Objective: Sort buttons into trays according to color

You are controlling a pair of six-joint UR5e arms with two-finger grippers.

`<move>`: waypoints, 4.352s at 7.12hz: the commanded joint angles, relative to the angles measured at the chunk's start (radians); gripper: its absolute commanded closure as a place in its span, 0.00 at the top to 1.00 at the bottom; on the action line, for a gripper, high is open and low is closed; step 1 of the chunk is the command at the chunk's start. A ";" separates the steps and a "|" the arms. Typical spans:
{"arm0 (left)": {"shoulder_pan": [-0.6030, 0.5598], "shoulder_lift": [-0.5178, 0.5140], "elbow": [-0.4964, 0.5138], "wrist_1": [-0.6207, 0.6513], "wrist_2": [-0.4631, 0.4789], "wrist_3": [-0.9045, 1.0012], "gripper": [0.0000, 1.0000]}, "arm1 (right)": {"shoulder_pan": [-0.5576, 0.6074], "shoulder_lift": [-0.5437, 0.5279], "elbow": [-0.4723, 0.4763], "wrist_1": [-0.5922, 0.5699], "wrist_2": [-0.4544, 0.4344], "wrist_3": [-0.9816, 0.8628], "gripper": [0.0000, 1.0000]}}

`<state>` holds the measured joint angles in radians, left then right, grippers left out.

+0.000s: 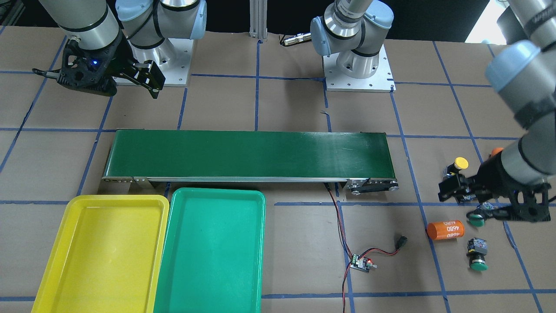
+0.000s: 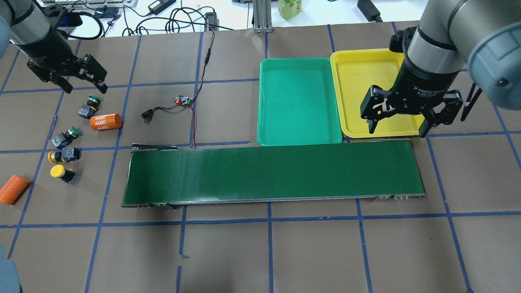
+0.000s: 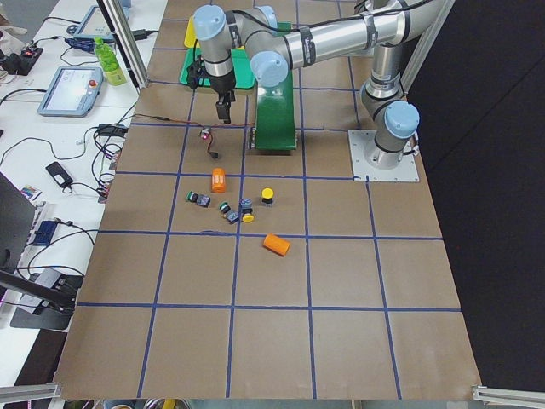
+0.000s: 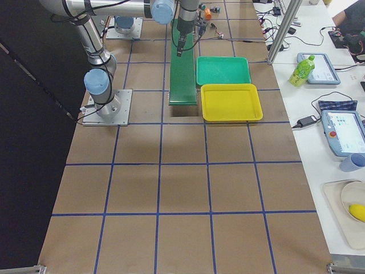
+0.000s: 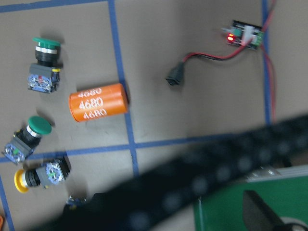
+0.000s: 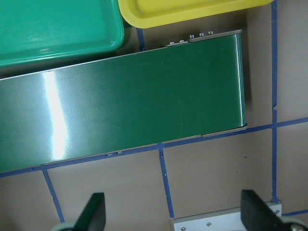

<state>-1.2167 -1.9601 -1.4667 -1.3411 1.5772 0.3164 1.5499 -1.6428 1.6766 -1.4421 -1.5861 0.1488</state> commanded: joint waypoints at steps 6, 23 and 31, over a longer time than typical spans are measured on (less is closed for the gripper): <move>0.045 -0.224 -0.009 0.192 0.032 -0.010 1.00 | -0.001 0.000 0.002 0.000 0.000 0.000 1.00; -0.268 0.299 -0.535 0.120 0.023 -0.177 0.19 | -0.001 0.000 0.002 0.003 0.000 0.000 1.00; -0.108 0.307 -0.450 0.158 0.027 -0.154 1.00 | -0.001 -0.002 0.020 0.000 -0.002 0.000 1.00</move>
<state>-1.4119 -1.6364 -1.9654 -1.1764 1.6000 0.1407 1.5494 -1.6434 1.6829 -1.4385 -1.5877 0.1488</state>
